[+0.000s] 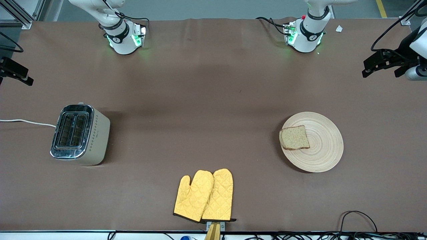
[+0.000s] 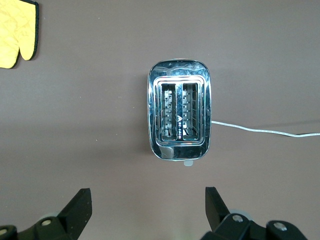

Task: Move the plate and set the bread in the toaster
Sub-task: 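Move the left gripper down toward the wooden plate's rim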

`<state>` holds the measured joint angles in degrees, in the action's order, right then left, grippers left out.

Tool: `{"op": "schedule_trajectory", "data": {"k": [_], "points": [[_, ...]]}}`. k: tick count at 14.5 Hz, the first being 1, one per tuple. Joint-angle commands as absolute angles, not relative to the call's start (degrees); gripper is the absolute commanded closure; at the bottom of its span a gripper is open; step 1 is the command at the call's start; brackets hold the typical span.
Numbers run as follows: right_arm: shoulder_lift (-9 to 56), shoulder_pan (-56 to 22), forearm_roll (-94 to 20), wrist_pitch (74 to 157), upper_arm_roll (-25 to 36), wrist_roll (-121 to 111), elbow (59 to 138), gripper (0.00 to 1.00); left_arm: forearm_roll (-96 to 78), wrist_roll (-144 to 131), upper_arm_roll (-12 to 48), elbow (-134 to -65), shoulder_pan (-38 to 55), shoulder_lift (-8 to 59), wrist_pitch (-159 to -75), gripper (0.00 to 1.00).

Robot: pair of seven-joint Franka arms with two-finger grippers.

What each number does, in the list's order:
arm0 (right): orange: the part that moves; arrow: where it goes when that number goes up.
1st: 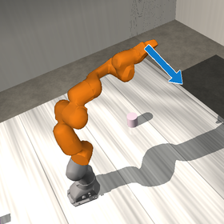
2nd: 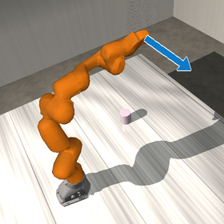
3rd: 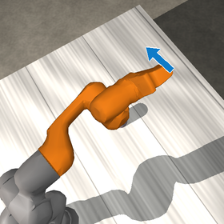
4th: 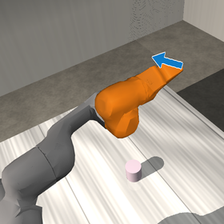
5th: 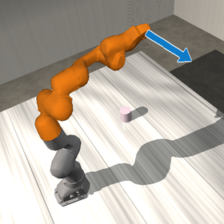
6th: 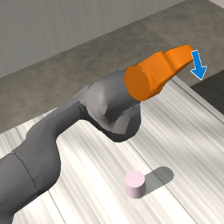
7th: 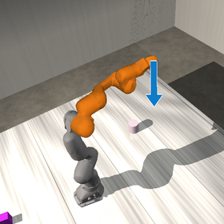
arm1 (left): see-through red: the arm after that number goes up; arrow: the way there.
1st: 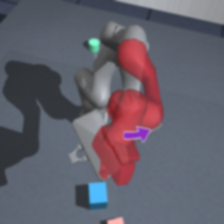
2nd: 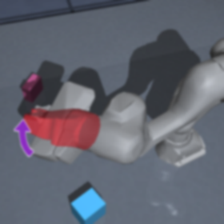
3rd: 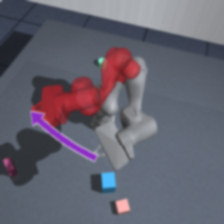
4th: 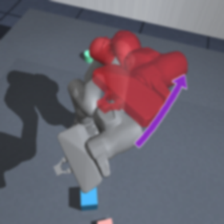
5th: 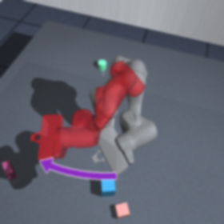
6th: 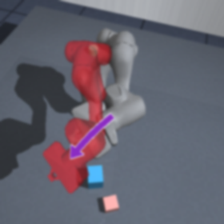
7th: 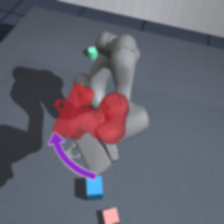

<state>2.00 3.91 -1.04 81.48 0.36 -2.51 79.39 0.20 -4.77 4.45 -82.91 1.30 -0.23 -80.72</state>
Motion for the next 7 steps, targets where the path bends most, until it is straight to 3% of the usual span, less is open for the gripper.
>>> {"op": "schedule_trajectory", "data": {"k": [1,7], "points": [[1.5,4.7,-1.9,81.7,0.1,-2.3,79.8,0.00,1.4,-4.0,4.4,-81.2,1.6,0.4,-79.4,0.00],[1.5,4.8,-2.0,81.5,0.1,-2.0,79.8,0.00,0.8,-3.1,2.5,-80.4,1.2,2.3,-79.5,0.00]]}}
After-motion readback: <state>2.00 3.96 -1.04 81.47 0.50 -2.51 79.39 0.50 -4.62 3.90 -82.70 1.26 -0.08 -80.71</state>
